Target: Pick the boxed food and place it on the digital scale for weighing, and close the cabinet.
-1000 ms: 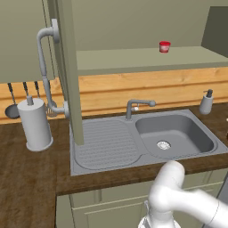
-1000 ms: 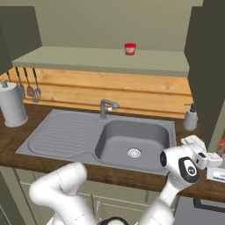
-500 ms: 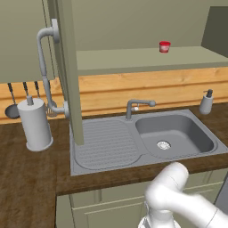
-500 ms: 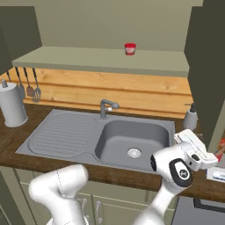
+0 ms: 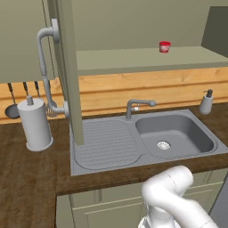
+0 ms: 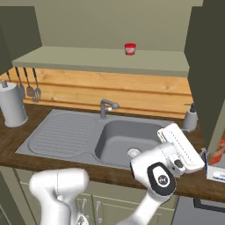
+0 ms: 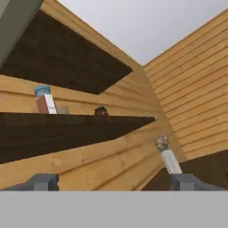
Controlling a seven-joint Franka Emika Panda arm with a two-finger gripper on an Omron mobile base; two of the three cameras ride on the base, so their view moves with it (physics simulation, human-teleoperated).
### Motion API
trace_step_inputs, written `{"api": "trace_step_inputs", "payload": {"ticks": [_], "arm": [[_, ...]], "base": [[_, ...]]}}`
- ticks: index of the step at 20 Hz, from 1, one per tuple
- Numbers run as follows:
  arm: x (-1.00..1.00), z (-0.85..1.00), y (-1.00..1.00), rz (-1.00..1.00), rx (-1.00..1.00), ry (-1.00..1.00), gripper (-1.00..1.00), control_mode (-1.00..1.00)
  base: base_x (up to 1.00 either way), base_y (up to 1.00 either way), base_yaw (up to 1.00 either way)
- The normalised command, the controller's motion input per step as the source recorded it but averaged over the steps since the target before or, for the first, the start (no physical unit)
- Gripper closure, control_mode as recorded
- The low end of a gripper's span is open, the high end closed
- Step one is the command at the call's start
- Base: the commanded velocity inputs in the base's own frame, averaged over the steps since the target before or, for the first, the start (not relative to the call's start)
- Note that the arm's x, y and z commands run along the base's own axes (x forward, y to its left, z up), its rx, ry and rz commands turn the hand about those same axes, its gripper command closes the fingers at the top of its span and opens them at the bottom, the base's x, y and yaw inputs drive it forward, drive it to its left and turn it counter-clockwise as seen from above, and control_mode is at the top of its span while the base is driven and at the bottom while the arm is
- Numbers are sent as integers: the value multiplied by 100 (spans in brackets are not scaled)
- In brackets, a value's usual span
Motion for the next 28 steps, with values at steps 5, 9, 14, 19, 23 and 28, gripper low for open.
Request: {"api": "trace_step_inputs", "payload": {"ticks": [5, 9, 14, 19, 23, 28], "arm": [[-70, 74, 19, 33, 22, -11, -100, -100], [-32, 31, 63, 51, 33, -1, -100, -100], [-4, 34, 100, 48, 20, 0, -100, -100], [-26, 75, 76, 46, 23, 0, -100, -100], [-44, 78, 38, 46, 34, -1, -100, -100], [-40, 87, 47, 40, 32, 0, -100, -100]], "base": [[0, 0, 0], [0, 0, 0], [0, 0, 0], [0, 0, 0], [0, 0, 0], [0, 0, 0]]}}
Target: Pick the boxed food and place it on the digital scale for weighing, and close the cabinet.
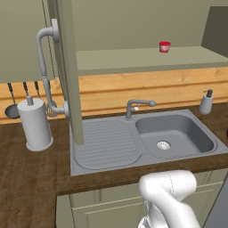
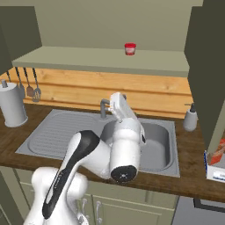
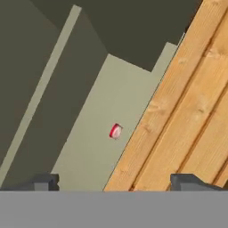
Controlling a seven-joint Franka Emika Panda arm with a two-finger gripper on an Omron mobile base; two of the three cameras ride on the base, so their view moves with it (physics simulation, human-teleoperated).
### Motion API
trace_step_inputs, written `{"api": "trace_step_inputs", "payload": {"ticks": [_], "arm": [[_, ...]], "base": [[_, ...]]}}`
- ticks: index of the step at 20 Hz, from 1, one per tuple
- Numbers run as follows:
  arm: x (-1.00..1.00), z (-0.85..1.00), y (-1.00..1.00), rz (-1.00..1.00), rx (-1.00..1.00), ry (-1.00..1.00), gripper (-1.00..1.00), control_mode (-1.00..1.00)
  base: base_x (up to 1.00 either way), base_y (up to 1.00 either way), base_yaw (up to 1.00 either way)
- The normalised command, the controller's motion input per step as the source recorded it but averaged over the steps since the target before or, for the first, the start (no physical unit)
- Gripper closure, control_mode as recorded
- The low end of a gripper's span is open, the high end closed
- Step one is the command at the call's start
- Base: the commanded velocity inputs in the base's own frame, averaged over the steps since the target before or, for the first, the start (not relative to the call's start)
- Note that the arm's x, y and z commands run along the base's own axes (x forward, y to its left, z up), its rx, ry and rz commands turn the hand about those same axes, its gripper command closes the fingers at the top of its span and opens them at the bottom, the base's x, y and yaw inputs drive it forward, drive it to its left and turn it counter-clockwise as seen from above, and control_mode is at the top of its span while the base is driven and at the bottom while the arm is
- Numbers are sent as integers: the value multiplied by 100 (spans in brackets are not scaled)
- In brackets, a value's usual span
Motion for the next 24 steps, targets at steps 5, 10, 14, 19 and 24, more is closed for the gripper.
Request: {"api": "trace_step_inputs", "payload": {"ticks": [5, 10, 14, 19, 24], "arm": [[-56, 54, 77, 21, 15, 3, -100, -100], [-57, -35, 56, 7, 37, -16, -100, -100], [-28, -20, 56, 13, 54, -25, -100, -100], [3, -25, 35, 26, 67, -17, -100, -100], [10, -38, -7, 24, 52, -36, -100, -100]], "base": [[0, 0, 0], [0, 0, 0], [0, 0, 0], [0, 0, 0], [0, 0, 0]]}}
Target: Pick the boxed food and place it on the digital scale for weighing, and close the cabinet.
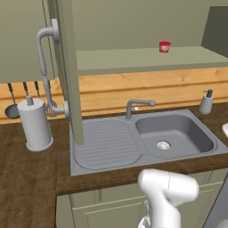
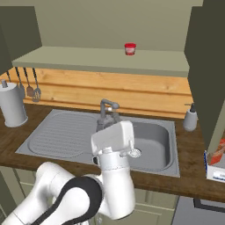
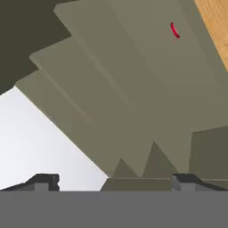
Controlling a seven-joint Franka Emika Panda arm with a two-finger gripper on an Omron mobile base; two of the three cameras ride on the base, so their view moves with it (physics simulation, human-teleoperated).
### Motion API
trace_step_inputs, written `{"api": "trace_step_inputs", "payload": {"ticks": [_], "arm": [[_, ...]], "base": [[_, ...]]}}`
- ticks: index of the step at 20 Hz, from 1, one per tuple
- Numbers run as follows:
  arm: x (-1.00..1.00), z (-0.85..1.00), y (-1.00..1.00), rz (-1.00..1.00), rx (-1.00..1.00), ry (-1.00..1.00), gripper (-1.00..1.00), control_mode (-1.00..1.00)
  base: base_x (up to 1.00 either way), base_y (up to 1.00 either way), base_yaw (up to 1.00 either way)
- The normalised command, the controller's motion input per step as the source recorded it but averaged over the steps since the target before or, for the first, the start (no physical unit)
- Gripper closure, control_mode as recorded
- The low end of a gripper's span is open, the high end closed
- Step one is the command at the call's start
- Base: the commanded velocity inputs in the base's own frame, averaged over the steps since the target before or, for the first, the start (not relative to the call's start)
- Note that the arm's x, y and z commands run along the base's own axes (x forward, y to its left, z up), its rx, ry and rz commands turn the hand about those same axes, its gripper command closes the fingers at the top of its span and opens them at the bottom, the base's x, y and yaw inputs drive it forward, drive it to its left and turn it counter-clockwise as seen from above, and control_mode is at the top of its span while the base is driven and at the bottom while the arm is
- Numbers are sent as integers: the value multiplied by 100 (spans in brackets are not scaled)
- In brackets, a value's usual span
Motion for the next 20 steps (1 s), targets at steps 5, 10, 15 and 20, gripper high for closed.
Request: {"api": "trace_step_inputs", "payload": {"ticks": [5, 10, 15, 20], "arm": [[-3, -4, -61, 0, 11, -35, -100, -100], [0, -29, -71, 0, 4, -20, -100, -100], [-14, -30, -61, 0, 0, -19, -100, -100], [-8, -11, -58, 0, 2, -7, -100, -100]], "base": [[0, 0, 0], [0, 0, 0], [0, 0, 0], [0, 0, 0]]}}
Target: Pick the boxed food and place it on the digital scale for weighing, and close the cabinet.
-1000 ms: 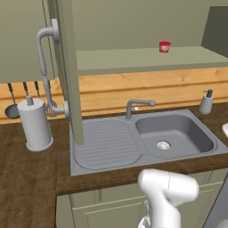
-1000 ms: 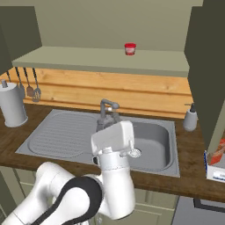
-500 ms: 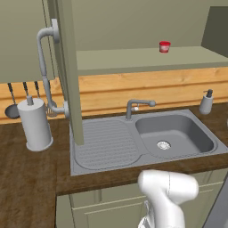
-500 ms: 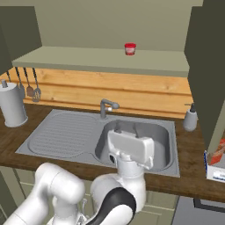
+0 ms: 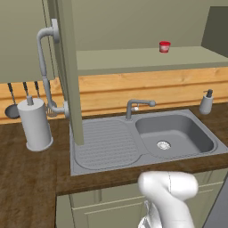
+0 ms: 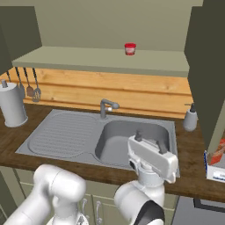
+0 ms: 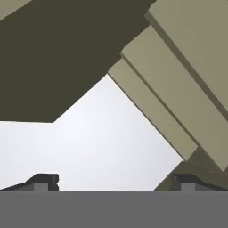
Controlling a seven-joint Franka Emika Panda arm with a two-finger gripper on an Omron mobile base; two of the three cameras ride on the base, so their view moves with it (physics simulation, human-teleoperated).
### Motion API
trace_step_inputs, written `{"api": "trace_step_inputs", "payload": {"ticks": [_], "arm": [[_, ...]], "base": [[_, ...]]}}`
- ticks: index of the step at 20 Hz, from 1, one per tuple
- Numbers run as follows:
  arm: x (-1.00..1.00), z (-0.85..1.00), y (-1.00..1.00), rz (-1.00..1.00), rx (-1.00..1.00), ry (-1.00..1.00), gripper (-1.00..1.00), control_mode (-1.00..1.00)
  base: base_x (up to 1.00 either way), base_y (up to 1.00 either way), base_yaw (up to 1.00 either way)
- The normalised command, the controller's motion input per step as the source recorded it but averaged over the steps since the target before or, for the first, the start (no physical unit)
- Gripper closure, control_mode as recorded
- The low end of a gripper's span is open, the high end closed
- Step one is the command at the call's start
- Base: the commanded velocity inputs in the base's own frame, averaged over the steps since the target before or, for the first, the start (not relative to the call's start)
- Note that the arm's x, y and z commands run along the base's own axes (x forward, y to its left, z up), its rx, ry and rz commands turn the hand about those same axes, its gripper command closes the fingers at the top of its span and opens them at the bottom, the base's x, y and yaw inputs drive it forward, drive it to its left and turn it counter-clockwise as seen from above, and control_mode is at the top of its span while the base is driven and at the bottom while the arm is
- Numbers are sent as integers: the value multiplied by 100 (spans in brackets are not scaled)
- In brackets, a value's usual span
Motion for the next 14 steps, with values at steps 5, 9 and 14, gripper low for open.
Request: {"api": "trace_step_inputs", "payload": {"ticks": [5, 9, 14], "arm": [[-8, 0, -83, 0, 11, 2, -100, -100], [0, -22, -81, 0, 7, 5, -100, -100], [8, -38, -82, 0, 5, 3, -100, -100]], "base": [[0, 0, 0], [0, 0, 0], [0, 0, 0]]}}
